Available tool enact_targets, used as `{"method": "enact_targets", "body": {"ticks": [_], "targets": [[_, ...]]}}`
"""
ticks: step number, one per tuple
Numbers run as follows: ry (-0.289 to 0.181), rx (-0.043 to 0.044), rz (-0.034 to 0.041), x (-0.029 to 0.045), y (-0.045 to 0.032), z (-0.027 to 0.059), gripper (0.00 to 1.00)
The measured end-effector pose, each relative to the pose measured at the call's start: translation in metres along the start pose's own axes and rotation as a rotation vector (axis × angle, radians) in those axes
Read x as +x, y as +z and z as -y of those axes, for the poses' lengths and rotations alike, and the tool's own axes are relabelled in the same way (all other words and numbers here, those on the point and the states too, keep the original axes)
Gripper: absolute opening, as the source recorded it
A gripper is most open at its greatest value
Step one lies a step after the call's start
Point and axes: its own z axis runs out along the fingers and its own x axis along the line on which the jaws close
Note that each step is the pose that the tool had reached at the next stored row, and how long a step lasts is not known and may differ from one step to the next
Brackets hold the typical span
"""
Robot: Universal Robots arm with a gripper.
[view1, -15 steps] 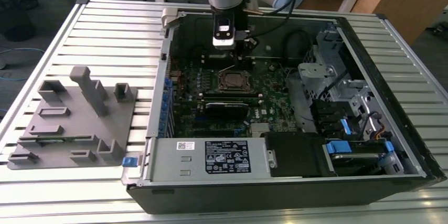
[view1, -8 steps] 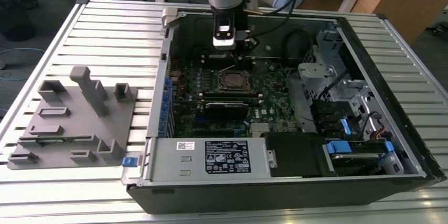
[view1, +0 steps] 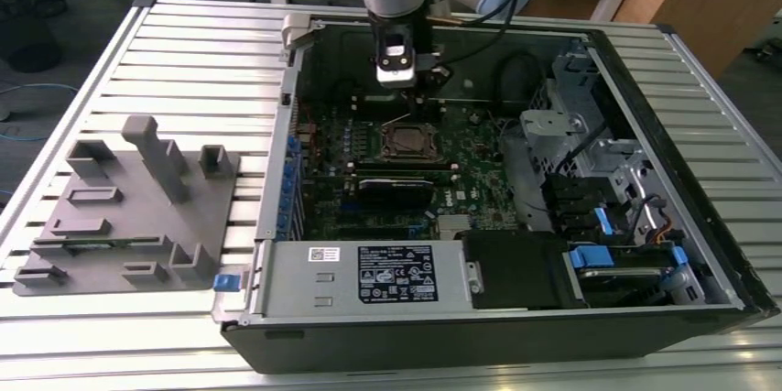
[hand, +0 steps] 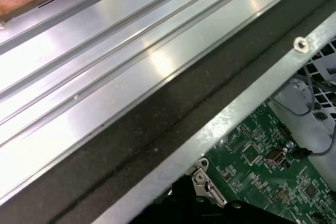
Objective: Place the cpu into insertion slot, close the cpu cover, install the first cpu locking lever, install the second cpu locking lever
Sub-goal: 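Install the first cpu locking lever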
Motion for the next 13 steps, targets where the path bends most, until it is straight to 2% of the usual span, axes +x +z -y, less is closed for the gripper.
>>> {"method": "enact_targets", "body": {"ticks": [13], "targets": [[-0.109, -0.0254, -0.0192, -0.0004, 0.0036, 0.0023, 0.11]]}}
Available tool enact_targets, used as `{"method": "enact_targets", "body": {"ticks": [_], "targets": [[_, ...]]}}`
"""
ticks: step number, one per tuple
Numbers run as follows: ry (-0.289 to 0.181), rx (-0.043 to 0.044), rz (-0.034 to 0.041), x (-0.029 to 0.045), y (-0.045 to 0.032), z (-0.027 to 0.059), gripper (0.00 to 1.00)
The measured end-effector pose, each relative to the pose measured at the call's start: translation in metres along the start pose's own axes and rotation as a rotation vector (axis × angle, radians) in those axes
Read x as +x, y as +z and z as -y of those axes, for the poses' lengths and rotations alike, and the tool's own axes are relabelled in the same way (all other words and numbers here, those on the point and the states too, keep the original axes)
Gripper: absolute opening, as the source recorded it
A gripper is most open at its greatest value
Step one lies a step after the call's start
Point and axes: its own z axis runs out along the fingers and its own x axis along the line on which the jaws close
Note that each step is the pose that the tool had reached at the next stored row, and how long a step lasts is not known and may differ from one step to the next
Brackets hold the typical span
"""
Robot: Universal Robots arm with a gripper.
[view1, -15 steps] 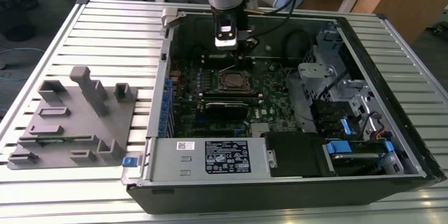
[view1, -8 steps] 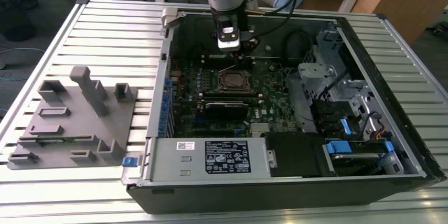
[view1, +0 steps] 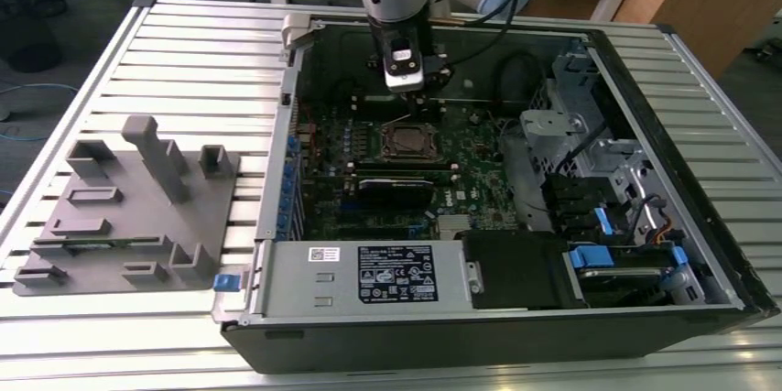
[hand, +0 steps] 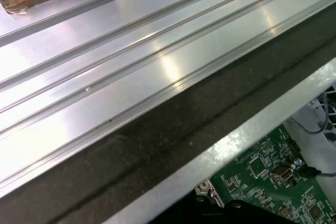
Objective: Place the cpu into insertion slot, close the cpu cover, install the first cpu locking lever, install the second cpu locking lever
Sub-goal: 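Install the first cpu locking lever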
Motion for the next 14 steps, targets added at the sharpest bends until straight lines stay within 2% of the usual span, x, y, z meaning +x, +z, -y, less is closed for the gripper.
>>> {"method": "enact_targets", "body": {"ticks": [2, 6, 7, 14], "targets": [[-0.005, -0.0072, -0.0045, -0.0001, 0.0, 0.0001, 0.11], [-0.003, -0.0318, -0.0197, -0.0009, 0.0, 0.0014, 0.11], [-0.003, -0.0351, -0.0216, -0.0013, 0.0, 0.0022, 0.11], [-0.004, -0.0378, -0.0222, -0.0023, -0.0002, 0.0057, 0.11]]}}
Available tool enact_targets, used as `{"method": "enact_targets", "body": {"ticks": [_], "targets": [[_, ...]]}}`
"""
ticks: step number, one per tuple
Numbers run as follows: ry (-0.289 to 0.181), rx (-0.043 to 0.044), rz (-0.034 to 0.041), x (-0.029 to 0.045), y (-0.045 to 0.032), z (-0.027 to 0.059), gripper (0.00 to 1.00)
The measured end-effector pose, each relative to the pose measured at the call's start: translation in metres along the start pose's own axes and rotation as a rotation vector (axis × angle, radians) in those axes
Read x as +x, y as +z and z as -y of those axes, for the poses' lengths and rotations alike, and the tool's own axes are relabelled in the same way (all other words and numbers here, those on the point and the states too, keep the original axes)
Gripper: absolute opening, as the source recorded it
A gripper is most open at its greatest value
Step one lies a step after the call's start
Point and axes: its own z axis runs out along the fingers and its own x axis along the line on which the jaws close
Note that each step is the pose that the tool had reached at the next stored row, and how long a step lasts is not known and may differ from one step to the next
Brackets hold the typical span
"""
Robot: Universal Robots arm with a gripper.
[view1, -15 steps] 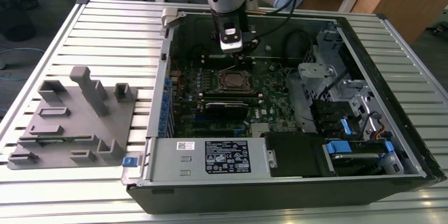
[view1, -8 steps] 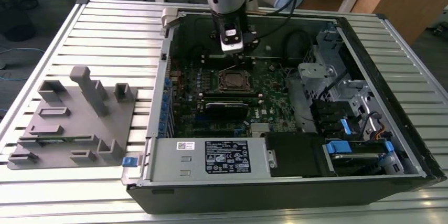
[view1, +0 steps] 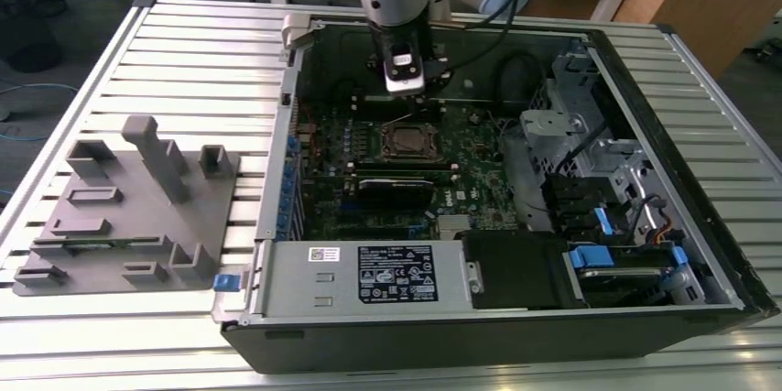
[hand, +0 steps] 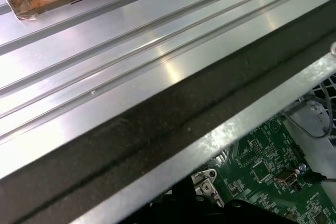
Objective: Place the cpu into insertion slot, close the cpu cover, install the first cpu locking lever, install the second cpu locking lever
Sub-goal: 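Install the first cpu locking lever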
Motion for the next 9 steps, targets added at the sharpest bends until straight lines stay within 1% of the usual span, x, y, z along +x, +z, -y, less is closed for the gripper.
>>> {"method": "enact_targets", "body": {"ticks": [3, 6, 9], "targets": [[-0.009, -0.006, -0.0019, -0.0005, 0.0001, 0.0026, 0.11], [-0.03, -0.0123, -0.0055, -0.0006, 0.0007, 0.0035, 0.11], [-0.048, -0.0229, -0.0097, -0.0006, 0.001, 0.0037, 0.11]]}}
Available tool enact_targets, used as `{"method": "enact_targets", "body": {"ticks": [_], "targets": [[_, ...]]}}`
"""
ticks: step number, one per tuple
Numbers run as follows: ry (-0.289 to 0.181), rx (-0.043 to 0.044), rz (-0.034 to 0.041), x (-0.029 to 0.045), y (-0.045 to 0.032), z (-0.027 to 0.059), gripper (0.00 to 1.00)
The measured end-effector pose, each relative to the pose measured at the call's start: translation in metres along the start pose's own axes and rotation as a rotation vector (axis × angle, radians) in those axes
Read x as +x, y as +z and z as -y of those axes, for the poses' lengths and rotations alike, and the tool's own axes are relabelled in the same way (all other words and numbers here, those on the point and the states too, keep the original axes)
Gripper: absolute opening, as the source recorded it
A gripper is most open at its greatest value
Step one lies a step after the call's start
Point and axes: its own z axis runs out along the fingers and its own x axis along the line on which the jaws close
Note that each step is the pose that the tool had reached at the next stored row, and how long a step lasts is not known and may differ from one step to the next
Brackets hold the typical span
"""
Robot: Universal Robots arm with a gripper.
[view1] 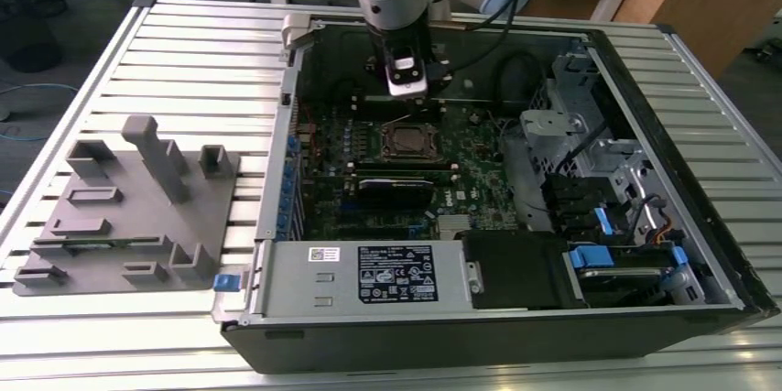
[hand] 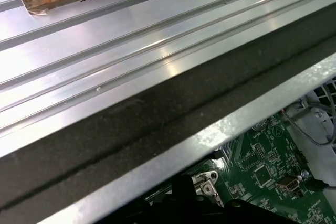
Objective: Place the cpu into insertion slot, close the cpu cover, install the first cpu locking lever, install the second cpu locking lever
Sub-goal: 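Install the first cpu locking lever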
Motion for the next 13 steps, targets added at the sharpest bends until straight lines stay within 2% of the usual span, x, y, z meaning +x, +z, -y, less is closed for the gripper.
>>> {"method": "enact_targets", "body": {"ticks": [8, 13], "targets": [[-0.009, -0.0049, -0.0005, 0.0044, -0.0003, 0.0028, 0.11], [-0.012, -0.0136, -0.0016, 0.0054, 0.002, 0.0063, 0.11]]}}
